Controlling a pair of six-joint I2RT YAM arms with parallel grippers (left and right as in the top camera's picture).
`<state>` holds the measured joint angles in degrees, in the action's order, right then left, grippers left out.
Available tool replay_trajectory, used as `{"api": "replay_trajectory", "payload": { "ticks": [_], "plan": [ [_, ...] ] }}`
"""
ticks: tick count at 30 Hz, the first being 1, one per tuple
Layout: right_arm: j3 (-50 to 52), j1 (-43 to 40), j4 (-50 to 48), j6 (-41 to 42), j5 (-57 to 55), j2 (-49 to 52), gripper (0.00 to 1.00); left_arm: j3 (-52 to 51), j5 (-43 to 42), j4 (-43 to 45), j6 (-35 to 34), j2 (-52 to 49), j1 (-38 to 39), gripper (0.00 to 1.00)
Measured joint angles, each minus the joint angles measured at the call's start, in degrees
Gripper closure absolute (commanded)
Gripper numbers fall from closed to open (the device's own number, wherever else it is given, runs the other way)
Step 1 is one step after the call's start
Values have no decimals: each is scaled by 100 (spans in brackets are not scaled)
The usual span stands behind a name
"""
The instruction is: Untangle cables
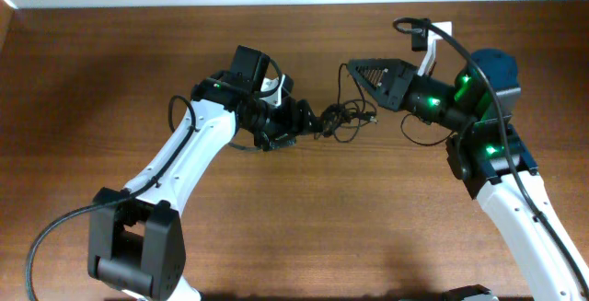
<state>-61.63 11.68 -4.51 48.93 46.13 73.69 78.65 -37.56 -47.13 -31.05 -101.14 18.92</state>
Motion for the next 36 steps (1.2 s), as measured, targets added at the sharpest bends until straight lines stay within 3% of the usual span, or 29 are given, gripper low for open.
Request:
{"api": "replay_trajectory", "payload": {
  "ticks": [36],
  "plan": [
    [0,140,-28,387,177,0,96,0,352,743,-118,0,0,31]
  ]
}}
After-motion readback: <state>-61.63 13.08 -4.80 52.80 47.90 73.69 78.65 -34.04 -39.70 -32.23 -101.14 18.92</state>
